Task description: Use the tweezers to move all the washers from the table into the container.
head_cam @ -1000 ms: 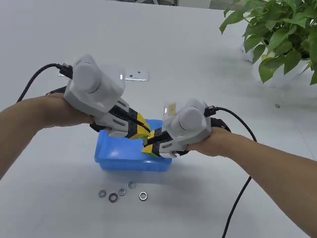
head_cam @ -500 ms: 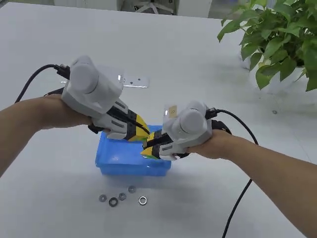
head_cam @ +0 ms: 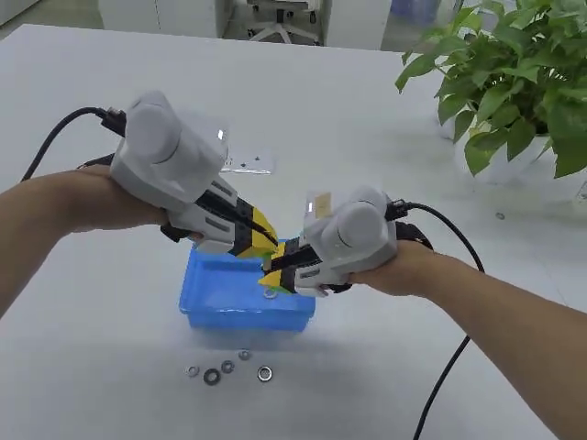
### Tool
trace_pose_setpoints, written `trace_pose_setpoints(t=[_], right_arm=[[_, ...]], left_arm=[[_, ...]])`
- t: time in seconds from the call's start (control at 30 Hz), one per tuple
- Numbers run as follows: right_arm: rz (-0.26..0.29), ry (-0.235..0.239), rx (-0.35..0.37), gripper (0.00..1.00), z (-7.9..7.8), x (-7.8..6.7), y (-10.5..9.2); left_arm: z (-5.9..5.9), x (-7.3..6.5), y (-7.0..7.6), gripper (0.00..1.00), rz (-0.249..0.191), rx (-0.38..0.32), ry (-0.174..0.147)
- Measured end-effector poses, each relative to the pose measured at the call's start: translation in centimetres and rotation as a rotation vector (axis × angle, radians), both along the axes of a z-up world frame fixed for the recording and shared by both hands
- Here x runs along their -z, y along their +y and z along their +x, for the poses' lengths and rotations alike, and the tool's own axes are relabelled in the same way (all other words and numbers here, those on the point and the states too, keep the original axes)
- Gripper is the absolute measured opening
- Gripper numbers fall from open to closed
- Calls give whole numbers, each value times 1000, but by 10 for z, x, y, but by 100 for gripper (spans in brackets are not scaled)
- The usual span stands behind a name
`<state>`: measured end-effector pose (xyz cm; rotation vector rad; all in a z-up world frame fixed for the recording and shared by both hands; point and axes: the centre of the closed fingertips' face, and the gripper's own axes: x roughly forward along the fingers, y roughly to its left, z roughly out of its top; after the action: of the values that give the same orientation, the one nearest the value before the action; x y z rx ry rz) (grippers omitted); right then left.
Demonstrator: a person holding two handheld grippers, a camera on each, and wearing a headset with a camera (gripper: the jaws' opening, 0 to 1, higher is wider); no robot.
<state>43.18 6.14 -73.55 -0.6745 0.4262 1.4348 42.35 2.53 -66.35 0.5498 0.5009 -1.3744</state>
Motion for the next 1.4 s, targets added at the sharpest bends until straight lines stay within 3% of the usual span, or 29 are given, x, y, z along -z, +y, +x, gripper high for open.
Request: trace_pose_setpoints(t=[0.53, 0.83, 1.4], right_arm=[[-3, -25, -20, 12, -28, -7, -3], [-7, -17, -24, 12, -48, -1, -5], [-8, 17, -20, 12, -66, 14, -6]], left_arm=[[-29, -6, 0, 6, 21, 4, -15], [-48, 1, -1, 6, 20, 2, 1], [-64, 16, 0, 7, 29, 12, 39]])
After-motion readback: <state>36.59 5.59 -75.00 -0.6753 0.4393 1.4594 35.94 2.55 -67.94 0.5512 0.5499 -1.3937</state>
